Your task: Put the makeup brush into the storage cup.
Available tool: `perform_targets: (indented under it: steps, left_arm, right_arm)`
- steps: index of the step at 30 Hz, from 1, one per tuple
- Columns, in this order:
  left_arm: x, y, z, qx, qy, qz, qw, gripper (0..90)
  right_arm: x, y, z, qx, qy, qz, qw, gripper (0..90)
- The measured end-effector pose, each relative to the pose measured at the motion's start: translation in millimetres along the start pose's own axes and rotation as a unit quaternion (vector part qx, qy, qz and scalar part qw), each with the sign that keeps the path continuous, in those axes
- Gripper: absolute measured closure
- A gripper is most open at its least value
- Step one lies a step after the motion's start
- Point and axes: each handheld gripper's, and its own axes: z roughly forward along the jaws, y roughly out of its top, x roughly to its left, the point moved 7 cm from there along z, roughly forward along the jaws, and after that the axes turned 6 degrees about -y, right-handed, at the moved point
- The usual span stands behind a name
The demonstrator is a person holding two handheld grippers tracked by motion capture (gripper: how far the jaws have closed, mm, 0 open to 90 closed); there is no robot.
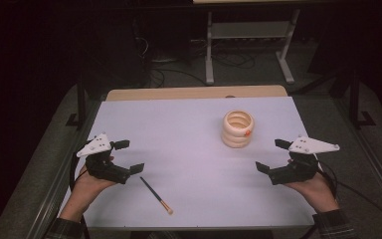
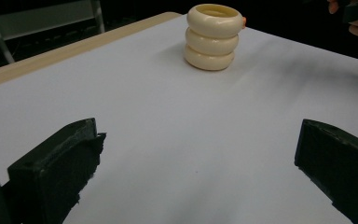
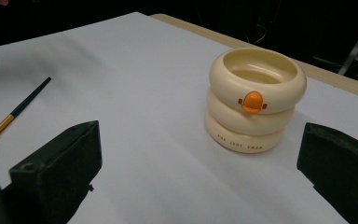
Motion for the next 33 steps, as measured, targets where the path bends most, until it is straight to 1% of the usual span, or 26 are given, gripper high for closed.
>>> perform_targets:
  steps: [4,18,19,21,23,29,33]
  left_arm:
    - [-0.3,0.3,-0.6,0.001,-0.001,0.0,1.0,0.0]
    - [-5.4,1.8,2.8,0.024,-0.018,0.015,0.9995,0.0]
    - [-5.8,2.1,3.2,0.028,-0.02,0.016,0.9993,0.0]
    - [-5.9,2.4,3.6,0.029,-0.02,0.016,0.9992,0.0]
    - [-6.2,3.4,3.5,0.036,-0.022,0.021,0.9989,0.0]
    - [-5.9,4.8,2.2,0.042,-0.026,0.024,0.9985,0.0]
    - [-6.3,7.2,2.4,0.052,-0.032,0.031,0.9976,0.0]
  right_arm:
    - [-0.6,0.2,-0.3,-0.001,-0.001,-0.001,1.0,0.0]
    - [-1.8,-1.1,-1.0,0.003,-0.002,0.001,1.0,0.0]
    - [-1.8,-1.5,-1.1,0.004,-0.003,0.002,1.0,0.0]
    - [-1.7,-1.5,-1.1,0.004,-0.002,0.003,1.0,0.0]
    - [-1.6,-1.6,-0.9,0.004,-0.002,0.002,1.0,0.0]
    - [-1.6,-2.2,-0.2,0.006,-0.002,0.001,1.0,0.0]
    - [-2.2,-1.9,-0.6,0.004,-0.003,0.001,1.0,0.0]
